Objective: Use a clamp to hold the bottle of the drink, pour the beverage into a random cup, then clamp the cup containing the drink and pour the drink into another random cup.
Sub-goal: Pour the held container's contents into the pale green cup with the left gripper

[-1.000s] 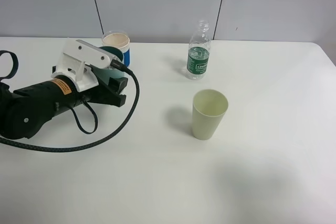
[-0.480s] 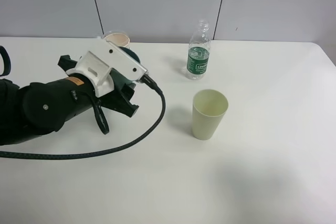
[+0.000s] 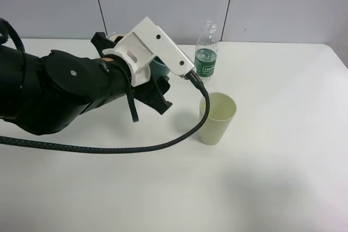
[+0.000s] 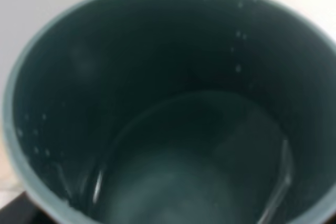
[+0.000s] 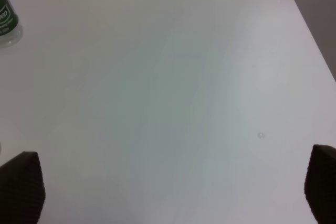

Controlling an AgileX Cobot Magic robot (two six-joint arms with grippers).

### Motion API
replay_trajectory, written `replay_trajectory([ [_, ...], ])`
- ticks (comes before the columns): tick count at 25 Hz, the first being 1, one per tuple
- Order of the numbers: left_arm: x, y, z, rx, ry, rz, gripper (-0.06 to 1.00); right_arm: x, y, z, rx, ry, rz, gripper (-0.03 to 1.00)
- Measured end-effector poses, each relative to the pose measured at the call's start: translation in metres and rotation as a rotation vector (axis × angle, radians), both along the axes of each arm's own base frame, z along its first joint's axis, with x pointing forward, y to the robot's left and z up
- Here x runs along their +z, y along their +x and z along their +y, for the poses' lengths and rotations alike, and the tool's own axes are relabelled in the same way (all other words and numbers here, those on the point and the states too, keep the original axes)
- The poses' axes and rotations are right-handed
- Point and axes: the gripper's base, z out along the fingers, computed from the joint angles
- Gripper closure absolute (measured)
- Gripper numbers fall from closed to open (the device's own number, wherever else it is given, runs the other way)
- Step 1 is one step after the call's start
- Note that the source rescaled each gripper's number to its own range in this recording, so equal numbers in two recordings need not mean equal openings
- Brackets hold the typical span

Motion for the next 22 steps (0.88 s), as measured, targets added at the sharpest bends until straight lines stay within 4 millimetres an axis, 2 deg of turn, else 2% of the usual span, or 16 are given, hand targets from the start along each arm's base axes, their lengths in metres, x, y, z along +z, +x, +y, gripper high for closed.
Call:
replay_trajectory([
  [14, -0.003, 0.006, -0.019, -0.057, 0.123, -0.002, 0.93, 0.0, 0.0, 0.0, 0.0, 0.0, 0.0, -0.02],
  [22, -0.007, 0.001, -0.042, -0.14, 0.227, -0.023, 0.93, 0.0, 0.0, 0.0, 0.0, 0.0, 0.0, -0.02],
])
